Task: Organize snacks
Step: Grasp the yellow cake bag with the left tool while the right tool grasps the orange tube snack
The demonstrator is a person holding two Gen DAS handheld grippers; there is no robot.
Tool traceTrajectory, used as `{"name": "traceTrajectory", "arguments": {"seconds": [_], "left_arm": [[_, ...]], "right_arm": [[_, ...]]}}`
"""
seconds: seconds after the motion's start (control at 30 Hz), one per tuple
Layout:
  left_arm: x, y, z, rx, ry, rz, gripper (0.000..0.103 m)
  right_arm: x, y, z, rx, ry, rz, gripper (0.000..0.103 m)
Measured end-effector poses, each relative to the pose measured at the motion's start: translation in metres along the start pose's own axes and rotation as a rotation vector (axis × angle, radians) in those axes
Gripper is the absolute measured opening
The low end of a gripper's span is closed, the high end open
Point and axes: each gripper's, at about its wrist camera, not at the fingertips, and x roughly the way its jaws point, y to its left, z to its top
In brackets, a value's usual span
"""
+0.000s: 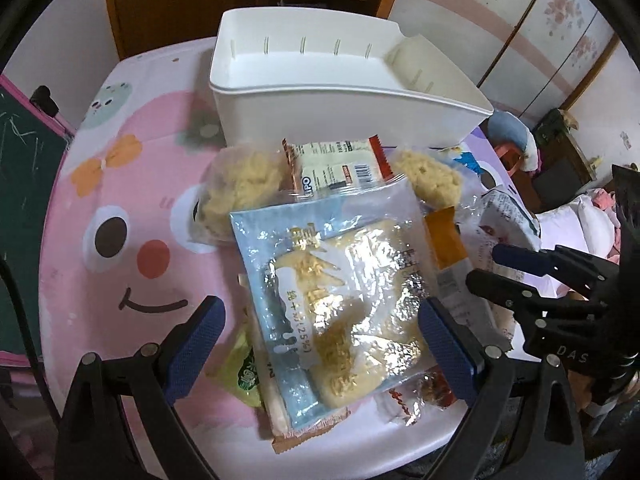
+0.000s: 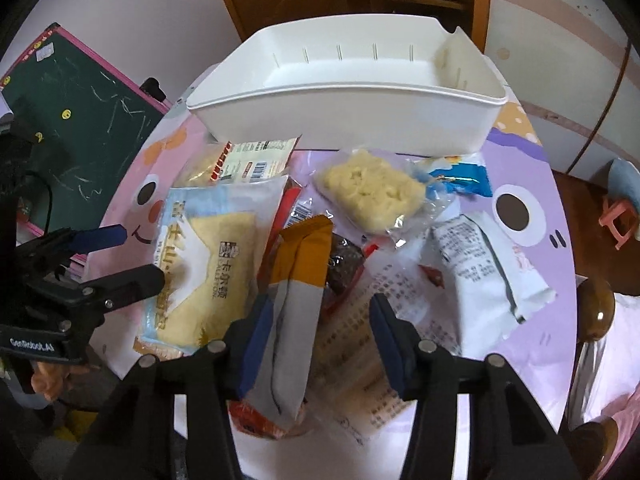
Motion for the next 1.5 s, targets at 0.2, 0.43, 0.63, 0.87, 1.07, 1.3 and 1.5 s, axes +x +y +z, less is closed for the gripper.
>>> {"name": "traceTrajectory", "arguments": {"seconds": [0.2, 0.43, 0.63, 0.87, 1.07, 1.3, 1.5], "left_arm": [[0.011, 0.002, 0.003, 0.004, 0.018, -0.031, 0.097], [0.024, 0.007, 0.005, -0.013, 0.047, -0.046, 0.097], [0.030, 0.007, 0.009, -0.028, 0.058, -0.055, 0.097], [0.037, -0.002, 0.011, -0.008, 0.087, -0.006, 0.100], [0.052, -0.021, 0.016, 0.013, 0.118, 0.079, 0.103], [0.060, -0.031, 0.018, -0.006, 0.129, 0.118, 0.103], [0.067, -0.036, 0.022, -0.020, 0.125, 0.133, 0.103]], "right_arm": [[0.020, 0.011, 0.011, -0.071, 0.022, -0.002, 0.050], [0.044, 0.021, 0.017, -0.112, 0.061, 0.023, 0.041], [0.038, 0.025, 0.015, -0.124, 0.037, 0.089, 0.022], [0.013, 0.015, 0.013, -0.046, -0.029, 0.107, 0.019], [-0.013, -0.001, 0.011, 0.028, -0.102, 0.100, 0.019], [-0.018, -0.012, 0.005, 0.069, -0.104, 0.099, 0.019], [-0.014, -0.012, 0.003, 0.080, -0.097, 0.105, 0.019]]}}
